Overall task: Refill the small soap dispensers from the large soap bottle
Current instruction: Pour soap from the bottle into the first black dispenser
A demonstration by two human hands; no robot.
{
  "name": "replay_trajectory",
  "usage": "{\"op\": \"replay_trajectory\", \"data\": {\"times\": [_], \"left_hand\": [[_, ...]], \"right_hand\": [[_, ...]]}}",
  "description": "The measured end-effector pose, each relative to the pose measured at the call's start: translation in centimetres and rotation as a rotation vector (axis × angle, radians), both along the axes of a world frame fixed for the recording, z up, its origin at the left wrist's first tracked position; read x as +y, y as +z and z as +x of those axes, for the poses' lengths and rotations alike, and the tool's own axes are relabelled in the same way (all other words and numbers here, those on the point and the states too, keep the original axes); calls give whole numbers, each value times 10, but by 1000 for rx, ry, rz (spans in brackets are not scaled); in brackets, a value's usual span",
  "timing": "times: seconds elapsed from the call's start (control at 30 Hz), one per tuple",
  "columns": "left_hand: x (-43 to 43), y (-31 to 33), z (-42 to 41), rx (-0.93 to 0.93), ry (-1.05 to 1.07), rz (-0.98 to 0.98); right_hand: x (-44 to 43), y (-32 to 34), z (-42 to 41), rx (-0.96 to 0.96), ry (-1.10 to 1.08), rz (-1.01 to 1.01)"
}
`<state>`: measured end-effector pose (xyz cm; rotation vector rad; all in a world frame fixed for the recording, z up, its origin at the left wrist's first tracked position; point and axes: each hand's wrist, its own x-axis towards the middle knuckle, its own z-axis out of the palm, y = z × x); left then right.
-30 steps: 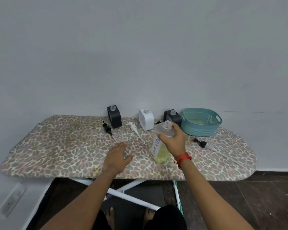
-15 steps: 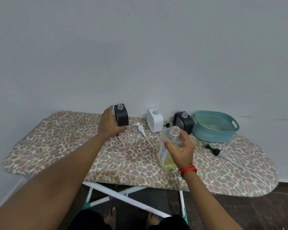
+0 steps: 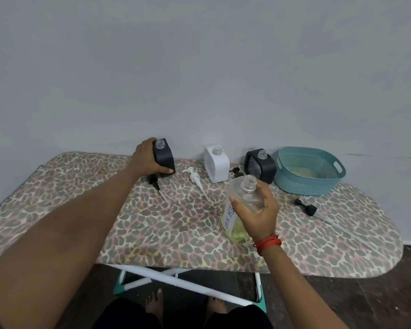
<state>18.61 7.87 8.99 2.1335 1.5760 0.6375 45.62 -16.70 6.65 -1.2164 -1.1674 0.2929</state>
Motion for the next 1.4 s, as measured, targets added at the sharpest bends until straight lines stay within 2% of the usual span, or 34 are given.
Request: {"op": "replay_trajectory", "data": {"times": [0.27, 0.4, 0.57, 0.7, 0.93, 1.07, 1.4], "left_hand": [[-60, 17, 15, -402, 16, 183], [-127, 5, 18, -547, -73, 162], [-178, -27, 0, -473, -180, 175], [-188, -46, -17, -407, -243, 70], [-195, -74, -28, -504, -158, -81], [-192, -79, -29, -513, -182, -72], [-191, -78, -31, -414, -187, -15]], "right_hand": [[-3, 3, -1, -29, -12, -16], [-7, 9, -2, -25, -1, -37], [-12, 12, -3, -26, 10, -57], [-13, 14, -4, -13, 19, -86], [-13, 17, -1, -18, 94, -133], [-13, 6, 2, 12, 155, -188], [6, 3, -25, 9, 97, -158]]}}
